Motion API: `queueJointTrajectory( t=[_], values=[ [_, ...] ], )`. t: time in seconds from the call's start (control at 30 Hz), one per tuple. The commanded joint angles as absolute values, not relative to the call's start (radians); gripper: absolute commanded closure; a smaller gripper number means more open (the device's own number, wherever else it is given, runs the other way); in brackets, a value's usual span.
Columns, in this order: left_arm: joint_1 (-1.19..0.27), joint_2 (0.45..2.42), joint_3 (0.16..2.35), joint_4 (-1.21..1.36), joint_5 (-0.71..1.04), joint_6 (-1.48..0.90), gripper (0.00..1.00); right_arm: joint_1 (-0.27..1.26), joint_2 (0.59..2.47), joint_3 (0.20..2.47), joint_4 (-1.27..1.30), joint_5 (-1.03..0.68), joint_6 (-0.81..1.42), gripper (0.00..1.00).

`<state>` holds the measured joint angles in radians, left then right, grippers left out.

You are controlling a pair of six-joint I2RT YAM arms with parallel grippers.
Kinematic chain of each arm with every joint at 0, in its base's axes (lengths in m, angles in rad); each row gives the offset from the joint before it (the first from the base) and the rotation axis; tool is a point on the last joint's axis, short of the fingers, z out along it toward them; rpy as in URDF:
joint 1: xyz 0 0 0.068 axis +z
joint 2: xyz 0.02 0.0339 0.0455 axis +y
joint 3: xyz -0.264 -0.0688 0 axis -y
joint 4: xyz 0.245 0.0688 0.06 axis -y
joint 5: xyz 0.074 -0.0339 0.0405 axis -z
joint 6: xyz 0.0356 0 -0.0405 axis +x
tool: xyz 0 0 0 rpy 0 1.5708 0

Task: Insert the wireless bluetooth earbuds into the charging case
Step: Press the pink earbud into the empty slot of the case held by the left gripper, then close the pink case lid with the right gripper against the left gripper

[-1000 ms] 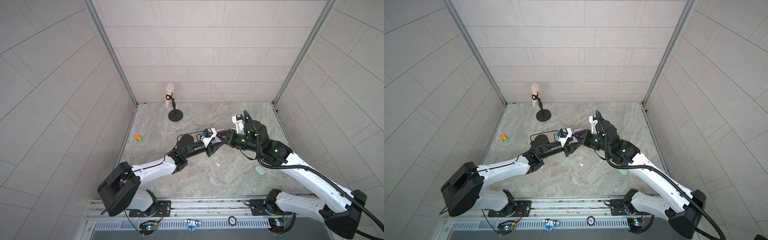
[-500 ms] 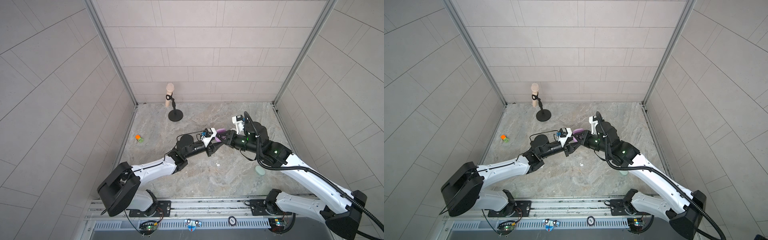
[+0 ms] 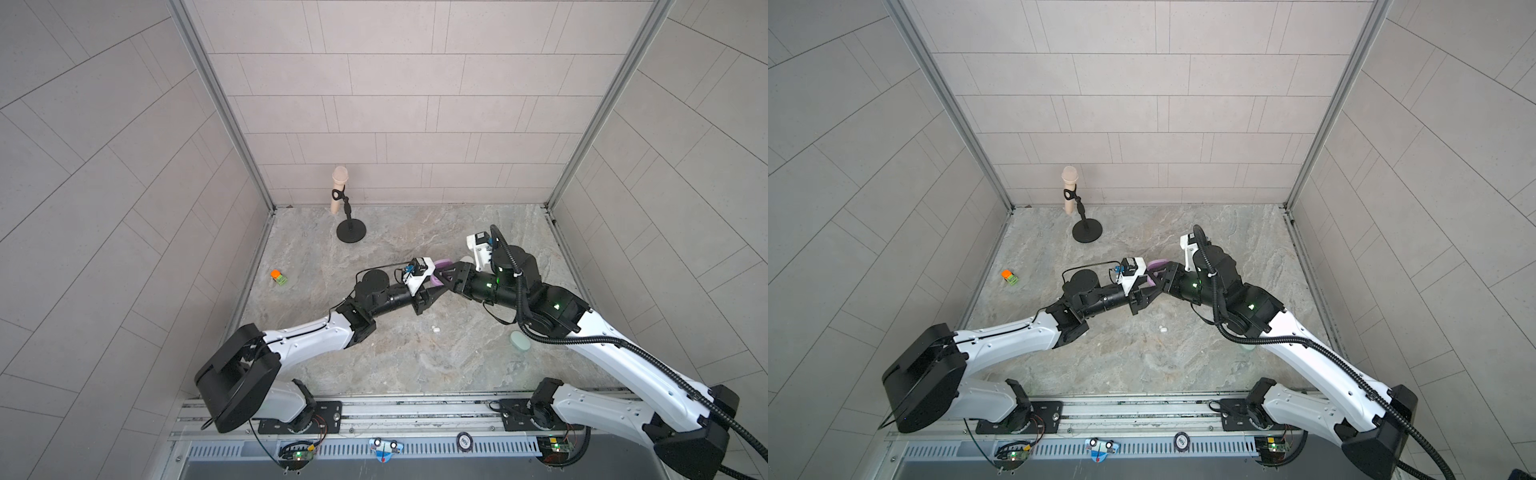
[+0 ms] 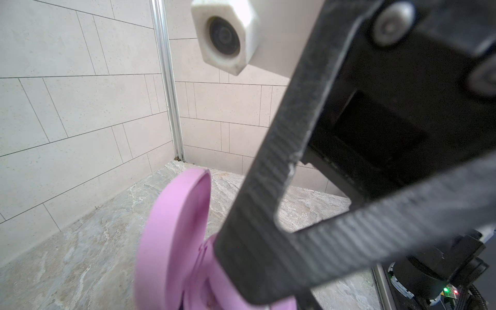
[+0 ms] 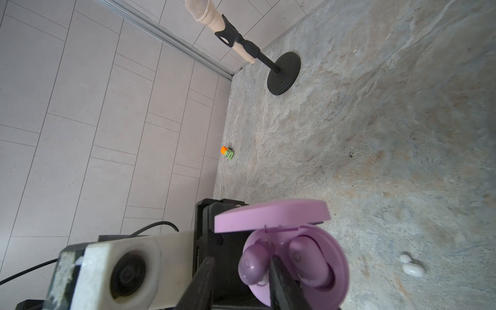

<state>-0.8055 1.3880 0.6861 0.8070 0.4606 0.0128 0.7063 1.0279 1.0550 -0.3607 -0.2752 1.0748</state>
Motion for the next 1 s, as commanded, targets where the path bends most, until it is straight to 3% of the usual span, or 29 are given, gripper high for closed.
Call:
queueJointTrajectory(
  t=[0.0, 0.57, 0.97],
  values=[
    [-0.804, 1.358, 0.718, 0.869, 0.451, 0.02, 0.82, 0.71, 1.013, 1.078, -0.449, -0.241, 1.069, 0.6],
    [-0.796, 1.343, 0.675, 0.865, 0.481, 0.0, 0.82, 0.709, 0.977, 1.222, -0.671, -0.143, 0.885, 0.41],
    [-0.817, 1.31, 0.648, 0.779, 0.565, 0.002, 0.81, 0.654, 1.205, 1.471, -0.84, -0.155, 0.654, 0.39]
  ],
)
